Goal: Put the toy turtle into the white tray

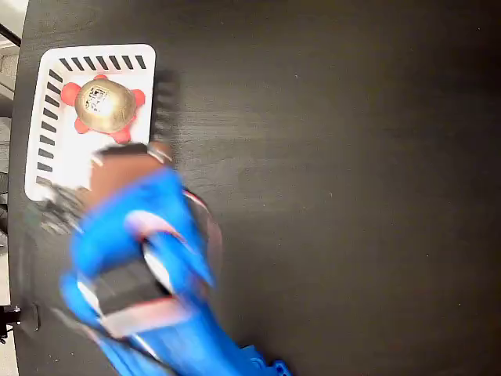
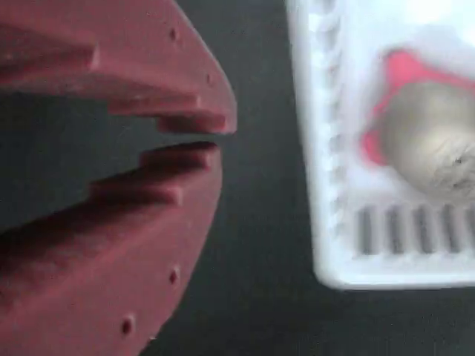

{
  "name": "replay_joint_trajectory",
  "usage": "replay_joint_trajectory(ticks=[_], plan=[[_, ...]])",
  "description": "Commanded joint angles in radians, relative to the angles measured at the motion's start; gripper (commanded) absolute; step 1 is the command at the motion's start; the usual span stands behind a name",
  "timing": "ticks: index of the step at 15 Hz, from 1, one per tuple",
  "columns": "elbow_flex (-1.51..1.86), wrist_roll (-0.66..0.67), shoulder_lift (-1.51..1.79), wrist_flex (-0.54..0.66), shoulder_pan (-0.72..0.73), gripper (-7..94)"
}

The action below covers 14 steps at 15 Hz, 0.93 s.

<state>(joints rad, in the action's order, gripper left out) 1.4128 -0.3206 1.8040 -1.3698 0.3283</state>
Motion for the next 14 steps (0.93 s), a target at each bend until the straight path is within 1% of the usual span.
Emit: replay_joint_trajectory(ticks=[1, 3, 5, 6, 9, 11, 14], plan=[[0.336, 0.041, 0.314, 0.106, -0.075, -2], [0.598, 0.100, 0.471, 0.176, -0.147, -2], [0.894, 0.149, 0.667, 0.305, -0.216, -2], [1.020, 0.172, 0.772, 0.324, -0.236, -2], [1.262, 0.212, 1.057, 0.265, -0.268, -2], [1.330, 0.224, 1.180, 0.210, -0.302, -2], [1.425, 0.210, 1.347, 0.123, -0.291, -2]])
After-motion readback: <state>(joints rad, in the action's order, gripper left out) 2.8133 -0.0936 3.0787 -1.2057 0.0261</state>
